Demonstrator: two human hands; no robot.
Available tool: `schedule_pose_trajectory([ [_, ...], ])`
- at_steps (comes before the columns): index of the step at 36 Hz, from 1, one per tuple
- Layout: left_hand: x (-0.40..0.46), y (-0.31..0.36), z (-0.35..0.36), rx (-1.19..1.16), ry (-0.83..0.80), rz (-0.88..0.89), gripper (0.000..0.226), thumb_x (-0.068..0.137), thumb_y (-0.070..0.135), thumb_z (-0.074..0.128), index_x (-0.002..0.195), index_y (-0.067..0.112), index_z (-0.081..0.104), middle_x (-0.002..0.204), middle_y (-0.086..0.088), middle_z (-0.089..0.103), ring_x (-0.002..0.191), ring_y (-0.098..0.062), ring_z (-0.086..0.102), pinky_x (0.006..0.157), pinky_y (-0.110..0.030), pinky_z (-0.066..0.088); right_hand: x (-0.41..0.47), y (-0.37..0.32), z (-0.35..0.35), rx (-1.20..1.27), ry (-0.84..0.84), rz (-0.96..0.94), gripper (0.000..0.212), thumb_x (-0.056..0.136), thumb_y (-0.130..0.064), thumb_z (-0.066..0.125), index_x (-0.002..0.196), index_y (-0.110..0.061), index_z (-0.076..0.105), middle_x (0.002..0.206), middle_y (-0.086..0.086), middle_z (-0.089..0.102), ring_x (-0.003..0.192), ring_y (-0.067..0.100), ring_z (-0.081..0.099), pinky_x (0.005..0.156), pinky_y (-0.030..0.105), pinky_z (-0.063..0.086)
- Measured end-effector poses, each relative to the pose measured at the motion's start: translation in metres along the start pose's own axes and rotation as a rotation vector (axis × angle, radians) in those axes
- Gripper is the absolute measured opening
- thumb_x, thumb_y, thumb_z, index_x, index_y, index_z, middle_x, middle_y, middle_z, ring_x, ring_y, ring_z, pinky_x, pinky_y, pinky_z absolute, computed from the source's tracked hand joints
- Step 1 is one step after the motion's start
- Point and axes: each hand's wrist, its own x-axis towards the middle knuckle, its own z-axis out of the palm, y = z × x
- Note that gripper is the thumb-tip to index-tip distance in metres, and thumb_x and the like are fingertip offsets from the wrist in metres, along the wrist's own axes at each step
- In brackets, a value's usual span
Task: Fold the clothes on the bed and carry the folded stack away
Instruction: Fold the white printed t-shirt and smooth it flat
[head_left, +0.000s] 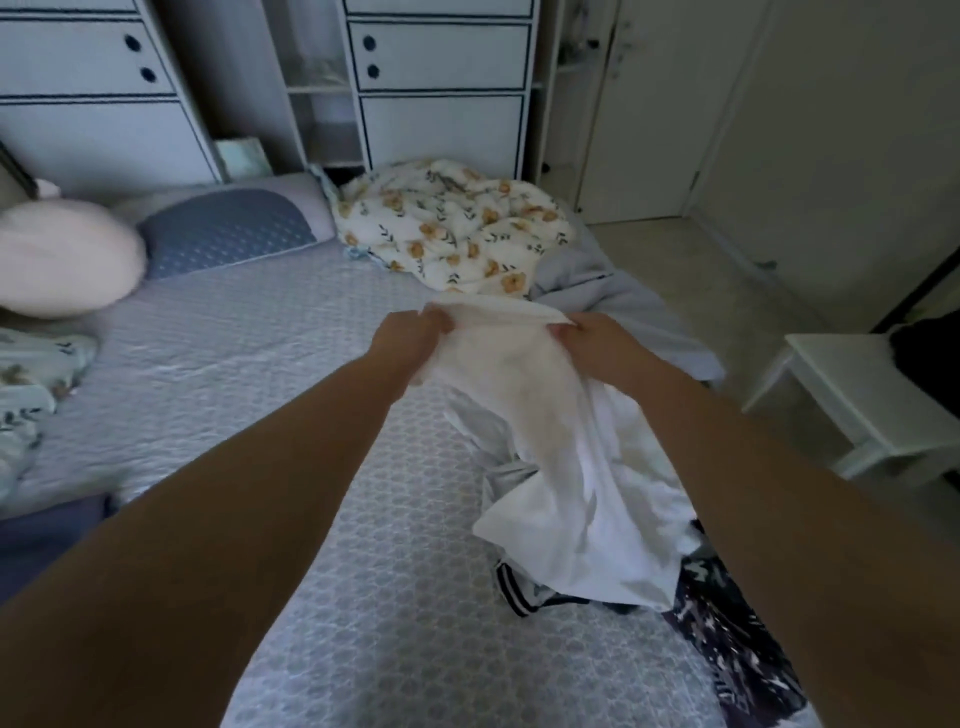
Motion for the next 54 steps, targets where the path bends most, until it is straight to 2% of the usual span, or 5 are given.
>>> schedule_pose_trajectory([
  [8,-0.016,-0.024,-0.102,0.105,-0.291,0.326,0.073,0.077,0.031,0.078,0.139,0.025,0.039,0.126,0.002,0.055,0.114,-0.019,0.054,0.097,-0.038,0.047,-0.008,-0.125,0.055,0.221,-0.003,-0.108,0.041,0.089,-0.039,0.059,0.105,-0.002,0.064,0.107,0.013,0.065,0.1,0.029,0.061,0.089,0.04,0.048],
  [21,-0.023,-0.036,-0.2,-0.146,0.122,0.3,0.019,0.098,0.028,0.047,0.099,0.017,0.062,0.087,-0.001,0.058,0.066,-0.009,0.049,0.049,-0.022,0.037,-0.04,-0.204,0.177,0.076,0.337,-0.283,0.018,0.088,-0.025,0.064,0.096,-0.017,0.05,0.089,-0.001,0.055,0.082,0.015,0.052,0.068,0.02,0.04],
  [35,-0.047,-0.032,-0.296,-0.254,0.138,0.311,0.01,0.098,0.03,0.048,0.097,0.025,0.057,0.083,0.003,0.056,0.073,-0.014,0.052,0.068,-0.029,0.044,-0.074,-0.23,0.234,0.016,-0.223,0.0,0.032,0.089,-0.02,0.06,0.117,-0.006,0.058,0.115,0.013,0.062,0.102,0.029,0.06,0.083,0.037,0.051],
  [48,-0.048,-0.088,-0.409,0.831,0.439,0.308,0.049,0.081,0.037,0.071,0.126,0.023,0.056,0.13,-0.015,0.045,0.12,-0.033,0.049,0.099,-0.038,0.04,-0.064,-0.272,0.224,0.044,0.19,-0.267,0.029,0.083,-0.005,0.057,0.068,-0.019,0.036,0.065,-0.005,0.039,0.059,0.012,0.035,0.053,0.019,0.031],
  [54,-0.071,-0.081,-0.35,0.862,-0.142,0.591,0.069,0.077,0.053,0.071,0.137,0.03,0.046,0.141,0.005,0.048,0.129,-0.017,0.041,0.103,-0.028,0.03,-0.071,-0.315,0.229,0.304,0.067,-0.281,0.028,0.081,0.003,0.056,0.067,-0.019,0.046,0.068,-0.001,0.048,0.05,0.01,0.045,0.045,0.022,0.039],
])
